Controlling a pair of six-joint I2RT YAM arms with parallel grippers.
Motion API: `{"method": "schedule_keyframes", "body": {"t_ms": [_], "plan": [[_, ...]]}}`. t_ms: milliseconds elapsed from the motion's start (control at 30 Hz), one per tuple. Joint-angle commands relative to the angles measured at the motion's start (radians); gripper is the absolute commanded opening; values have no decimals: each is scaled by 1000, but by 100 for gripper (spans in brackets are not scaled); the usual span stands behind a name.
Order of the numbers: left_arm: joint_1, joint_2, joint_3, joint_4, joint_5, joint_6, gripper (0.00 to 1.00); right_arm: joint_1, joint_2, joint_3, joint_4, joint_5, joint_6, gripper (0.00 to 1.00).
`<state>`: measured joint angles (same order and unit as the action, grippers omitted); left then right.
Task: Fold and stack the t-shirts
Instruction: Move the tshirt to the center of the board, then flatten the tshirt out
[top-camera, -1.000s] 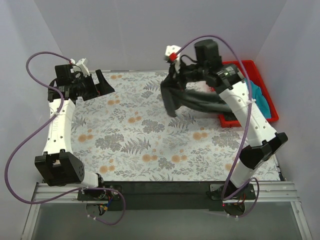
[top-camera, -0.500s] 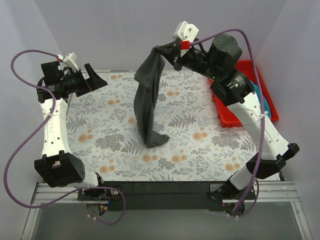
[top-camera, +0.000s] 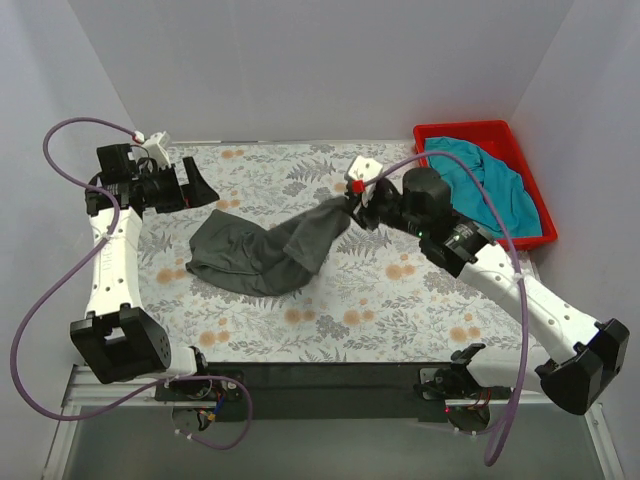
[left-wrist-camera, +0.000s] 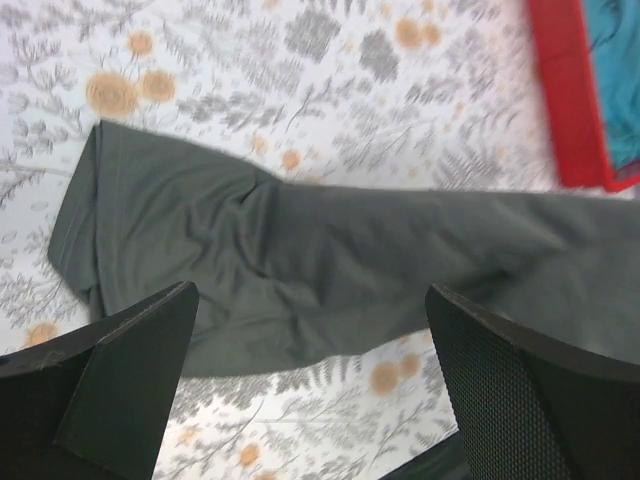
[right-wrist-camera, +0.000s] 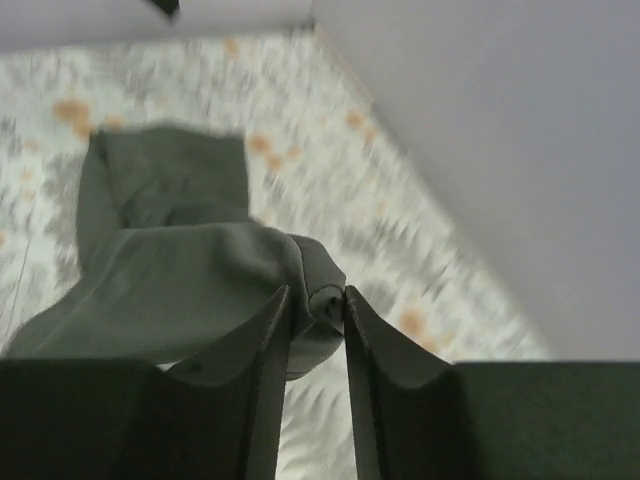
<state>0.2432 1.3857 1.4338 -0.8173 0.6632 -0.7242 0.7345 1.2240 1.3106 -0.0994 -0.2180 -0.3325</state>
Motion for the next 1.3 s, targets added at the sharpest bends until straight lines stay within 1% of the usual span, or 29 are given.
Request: {"method": "schedule_keyframes", "body": {"t_ms": [0, 33, 67, 100, 167, 200, 233, 300, 367, 400, 433, 467, 533, 567, 633, 667, 800, 833, 1000, 1067, 1100, 1133, 1167, 1233, 1267], "plan": [[5, -39, -70, -89, -39, 219, 98, -24, -99, -192, -57, 140, -48, 41], [5, -46, -116, -97, -48, 250, 98, -39, -112, -261, -109, 131, -46, 45], [5, -48, -136, -111, -57, 279, 98, -56, -121, -283, -131, 90, -40, 51], [5, -56, -172, -121, -74, 325, 98, -88, -124, -307, -191, 65, -34, 55], [5, -42, -205, -132, -95, 367, 98, -139, -95, -318, -265, -13, -28, 59], [7, -31, -211, -141, -109, 373, 98, -165, -52, -315, -292, -73, -33, 61], [5, -7, -220, -129, -146, 370, 98, -170, -25, -304, -339, -90, -45, 62], [5, 32, -231, -105, -194, 367, 96, -179, 124, -266, -402, -153, -60, 58], [5, 90, -233, -85, -241, 350, 93, -181, 260, -200, -482, -225, -63, 50], [5, 122, -227, -86, -269, 345, 91, -178, 288, -195, -482, -257, -60, 50], [5, 145, -227, -91, -281, 347, 88, -158, 298, -195, -467, -268, -47, 49], [5, 153, -227, -86, -286, 344, 86, -141, 302, -194, -459, -252, -24, 49], [5, 171, -233, -82, -281, 329, 85, -33, 319, -194, -416, -199, 10, 48], [4, 179, -231, -80, -281, 313, 85, -5, 327, -198, -399, -155, 30, 48], [5, 199, -225, -77, -290, 295, 84, 92, 382, -198, -378, -75, 20, 49], [5, 203, -223, -77, -292, 287, 84, 115, 422, -194, -375, -37, 13, 49], [5, 213, -220, -69, -300, 269, 87, 158, 537, -136, -372, 11, 15, 52], [4, 213, -222, -66, -304, 267, 87, 166, 552, -123, -369, 20, 16, 54], [5, 228, -222, -54, -327, 267, 89, 198, 634, -94, -356, 60, 20, 57], [5, 243, -220, -49, -329, 267, 89, 200, 652, -105, -341, 90, 29, 53], [5, 245, -220, -45, -332, 269, 89, 198, 655, -117, -339, 100, 27, 46], [5, 251, -222, -30, -338, 261, 89, 198, 655, -125, -341, 109, 26, 30], [5, 257, -223, -20, -355, 261, 89, 195, 640, -132, -341, 124, 26, 20], [4, 279, -222, 7, -370, 261, 89, 183, 611, -157, -347, 134, 13, 5], [5, 286, -219, 18, -382, 261, 88, 174, 573, -162, -350, 137, -2, 1]]}}
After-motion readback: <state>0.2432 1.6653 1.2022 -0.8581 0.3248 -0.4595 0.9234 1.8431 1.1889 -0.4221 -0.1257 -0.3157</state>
